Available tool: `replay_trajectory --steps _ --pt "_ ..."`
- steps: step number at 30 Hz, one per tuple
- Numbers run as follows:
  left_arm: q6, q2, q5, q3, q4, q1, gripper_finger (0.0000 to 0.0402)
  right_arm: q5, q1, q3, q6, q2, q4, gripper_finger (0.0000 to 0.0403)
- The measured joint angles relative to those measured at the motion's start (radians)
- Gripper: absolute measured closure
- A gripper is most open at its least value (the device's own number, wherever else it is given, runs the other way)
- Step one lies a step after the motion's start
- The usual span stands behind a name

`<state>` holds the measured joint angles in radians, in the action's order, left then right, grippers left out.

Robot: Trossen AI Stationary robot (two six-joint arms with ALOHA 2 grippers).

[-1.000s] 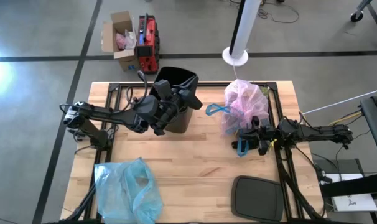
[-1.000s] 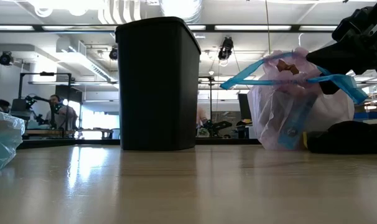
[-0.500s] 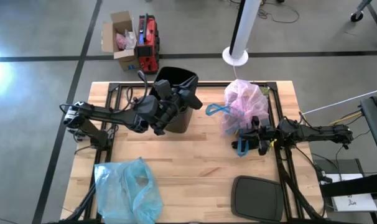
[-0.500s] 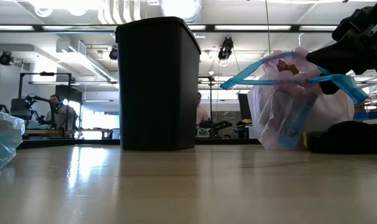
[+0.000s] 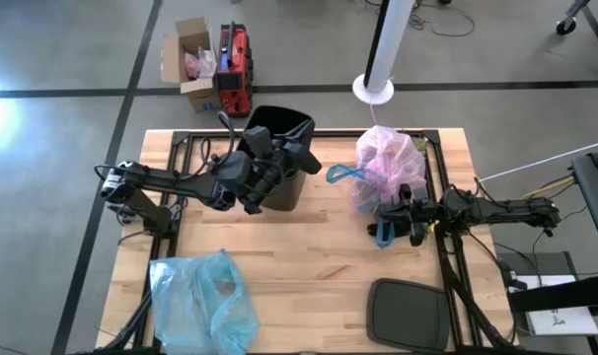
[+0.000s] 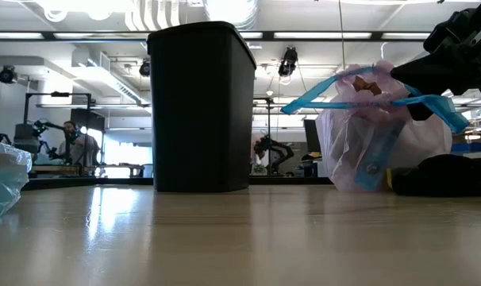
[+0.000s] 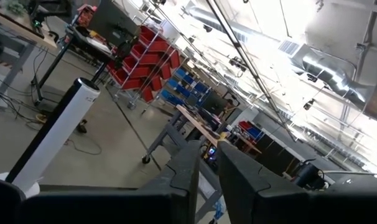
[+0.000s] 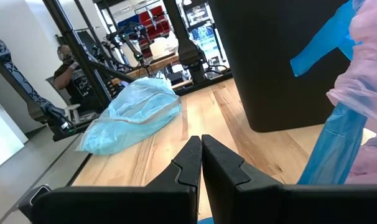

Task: Place trash/remove bag and relplace
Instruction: Insert the new blue trash bag into the trash bin

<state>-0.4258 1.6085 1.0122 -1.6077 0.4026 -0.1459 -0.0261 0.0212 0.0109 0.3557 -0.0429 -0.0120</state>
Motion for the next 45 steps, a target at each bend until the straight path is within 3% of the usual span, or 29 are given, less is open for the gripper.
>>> replay_trajectory --steps 37,45 --pt "0.062 0.0 -0.011 0.0 -0.054 0.004 0.0354 0.0 0.0 0.0 0.0 0.0 0.0 0.0403" --pt "0.206 -0.012 -0.273 0.0 -0.132 -0.011 0.0362 0.0 0.0 0.0 0.0 0.0 0.0 0.0403"
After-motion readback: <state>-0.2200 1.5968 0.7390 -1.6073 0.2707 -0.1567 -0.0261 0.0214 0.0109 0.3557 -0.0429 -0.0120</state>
